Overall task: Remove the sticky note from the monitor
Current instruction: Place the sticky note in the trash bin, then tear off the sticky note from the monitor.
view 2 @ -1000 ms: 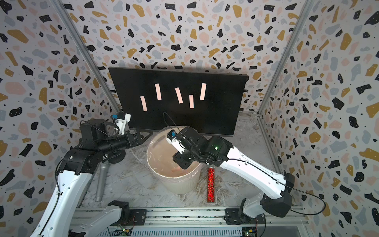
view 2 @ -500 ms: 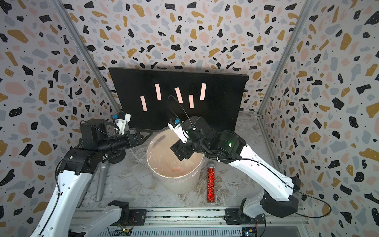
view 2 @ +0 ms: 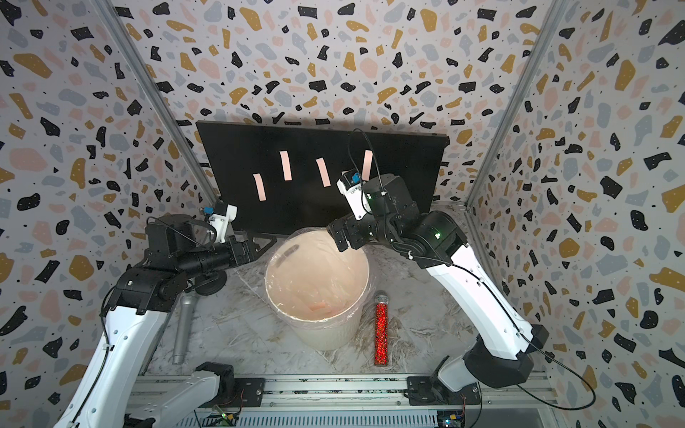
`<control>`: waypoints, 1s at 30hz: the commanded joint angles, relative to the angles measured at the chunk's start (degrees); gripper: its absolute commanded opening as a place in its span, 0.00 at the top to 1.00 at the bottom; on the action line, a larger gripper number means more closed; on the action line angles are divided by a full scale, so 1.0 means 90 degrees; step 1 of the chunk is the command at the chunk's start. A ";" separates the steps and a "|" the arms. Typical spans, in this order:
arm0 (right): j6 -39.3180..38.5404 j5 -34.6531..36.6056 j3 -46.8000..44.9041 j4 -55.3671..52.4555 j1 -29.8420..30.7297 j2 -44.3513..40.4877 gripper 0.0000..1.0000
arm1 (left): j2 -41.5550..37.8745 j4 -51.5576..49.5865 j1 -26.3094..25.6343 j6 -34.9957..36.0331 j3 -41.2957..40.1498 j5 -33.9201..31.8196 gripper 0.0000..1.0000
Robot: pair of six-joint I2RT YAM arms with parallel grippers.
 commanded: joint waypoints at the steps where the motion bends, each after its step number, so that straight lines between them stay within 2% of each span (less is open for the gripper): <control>1: 0.0450 -0.0637 0.0149 0.0112 -0.0418 0.0021 0.00 | -0.0001 0.0117 -0.0026 0.0042 0.0154 0.0023 0.01; 15: 0.2077 -0.2270 -0.0491 0.1608 -0.2028 0.0054 0.04 | -0.0025 0.0091 -0.0027 0.0073 0.0147 0.0030 0.00; 30: 0.2884 -0.2889 -0.0672 0.2531 -0.2432 0.0283 0.12 | -0.0012 0.0148 -0.0026 0.0064 0.0106 0.0030 0.01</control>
